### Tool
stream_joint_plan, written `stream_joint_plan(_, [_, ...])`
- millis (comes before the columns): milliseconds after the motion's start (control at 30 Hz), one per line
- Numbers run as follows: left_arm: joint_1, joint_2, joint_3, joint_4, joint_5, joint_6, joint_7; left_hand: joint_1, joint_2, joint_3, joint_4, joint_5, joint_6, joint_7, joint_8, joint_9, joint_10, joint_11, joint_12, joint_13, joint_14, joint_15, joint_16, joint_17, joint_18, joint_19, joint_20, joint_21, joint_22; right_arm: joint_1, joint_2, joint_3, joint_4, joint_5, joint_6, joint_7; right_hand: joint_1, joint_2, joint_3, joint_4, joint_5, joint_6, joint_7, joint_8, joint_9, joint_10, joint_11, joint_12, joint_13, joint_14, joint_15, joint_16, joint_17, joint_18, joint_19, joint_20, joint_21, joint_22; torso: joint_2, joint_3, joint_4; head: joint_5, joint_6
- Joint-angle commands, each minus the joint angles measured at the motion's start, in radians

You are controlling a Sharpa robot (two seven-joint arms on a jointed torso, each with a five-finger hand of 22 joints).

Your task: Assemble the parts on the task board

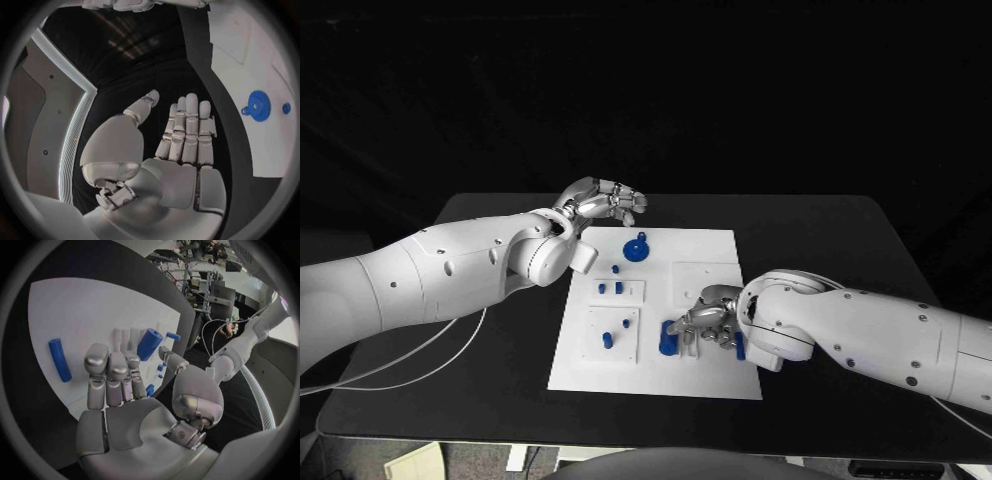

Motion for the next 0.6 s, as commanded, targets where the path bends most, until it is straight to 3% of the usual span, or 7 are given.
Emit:
stream_joint_plan(33, [0.0,0.002,0.001,0.002,-0.001,0.01,0.005,-0.006,0.001,0.0,0.003,0.0,-0.006,0.002,0.002,-0.002,-0.006,0.0,0.001,-0.001,0.006,0.003,-0.004,0.001,0.008,0.0,0.0,-0.006,0.002,-0.001,-0.014,-0.001,0.017,-0.024,-0.012,0.066,0.006,-0.01,-0.005,-0.003,-0.004,-0.005,-0.001,0.002,0.002,-0.006,-0.002,-0.006,0.002,-0.002,-0.004,-0.005,0.002,0.115,0.0,-0.01,-0.005,0.01,0.0,-0.0001,0.0005,-0.001,0.002])
stream_joint_plan(200, [0.0,0.0,0.001,0.0,-0.001,0.009,0.005,-0.006,0.001,0.0,0.003,0.0,-0.006,0.002,0.002,-0.002,-0.006,0.0,0.001,-0.001,0.006,0.003,-0.004,0.001,0.008,0.0,0.0,-0.006,0.002,-0.001,-0.046,-0.001,0.059,-0.014,-0.003,0.141,0.053,-0.007,-0.021,-0.036,-0.004,-0.006,-0.002,0.002,0.009,-0.004,-0.003,-0.004,0.006,-0.001,-0.005,-0.008,0.005,0.115,0.002,-0.017,-0.006,0.01,0.0,0.0006,-0.0006,0.0,0.004])
stream_joint_plan(600, [0.0,-0.001,0.001,0.001,-0.001,0.01,0.004,-0.006,0.002,0.0,0.004,0.0,-0.006,0.002,0.002,-0.002,-0.005,0.0,0.001,-0.001,0.006,0.003,-0.005,0.002,0.008,0.0,0.0,-0.007,0.002,-0.001,-0.057,-0.001,0.088,-0.034,0.026,0.137,0.15,0.016,-0.079,-0.131,-0.004,0.008,-0.007,0.007,0.024,0.002,-0.007,-0.007,0.009,0.002,-0.009,-0.014,0.012,0.115,0.002,-0.016,-0.007,0.01,0.0,-0.0003,-0.0001,0.0,0.006])
